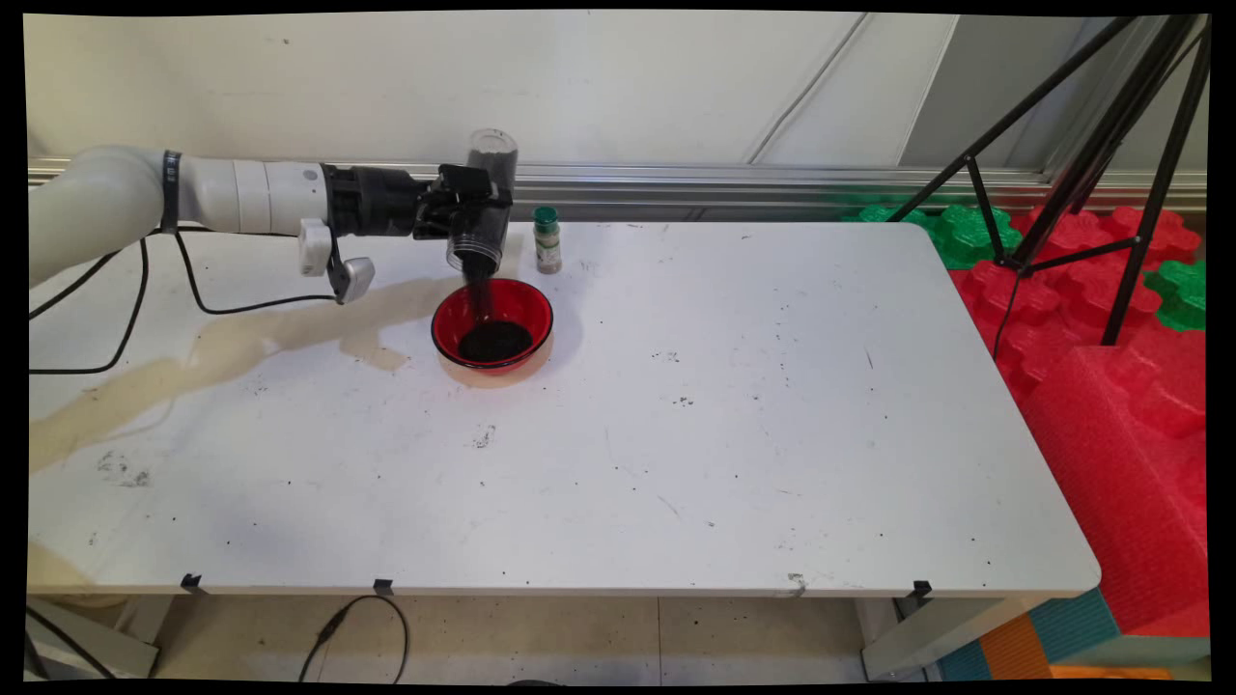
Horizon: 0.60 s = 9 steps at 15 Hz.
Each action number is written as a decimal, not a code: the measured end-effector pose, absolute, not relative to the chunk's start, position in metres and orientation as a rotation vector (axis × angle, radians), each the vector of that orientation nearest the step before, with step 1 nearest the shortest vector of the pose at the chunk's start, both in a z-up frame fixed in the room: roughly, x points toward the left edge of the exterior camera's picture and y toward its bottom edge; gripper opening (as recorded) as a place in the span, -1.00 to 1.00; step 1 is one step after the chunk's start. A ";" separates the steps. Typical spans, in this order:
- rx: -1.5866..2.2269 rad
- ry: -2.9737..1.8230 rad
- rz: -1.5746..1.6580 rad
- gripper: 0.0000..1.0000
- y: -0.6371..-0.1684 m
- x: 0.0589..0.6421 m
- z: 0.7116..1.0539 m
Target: Pour the black seasoning powder in the red bowl
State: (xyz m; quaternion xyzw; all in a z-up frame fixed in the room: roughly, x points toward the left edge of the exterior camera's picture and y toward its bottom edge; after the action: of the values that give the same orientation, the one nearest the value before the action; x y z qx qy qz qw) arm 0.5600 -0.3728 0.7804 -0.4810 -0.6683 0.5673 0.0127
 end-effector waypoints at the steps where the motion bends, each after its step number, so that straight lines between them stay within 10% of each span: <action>1: -1.486 -2.088 1.763 -1.00 -0.373 0.560 0.780; 9: -1.325 -2.127 1.720 -1.00 -0.371 0.563 0.783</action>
State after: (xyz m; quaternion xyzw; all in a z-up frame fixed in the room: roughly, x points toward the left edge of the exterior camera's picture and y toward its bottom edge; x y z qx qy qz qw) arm 0.5626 -0.3715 0.7834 -0.4353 -0.6989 0.5653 0.0510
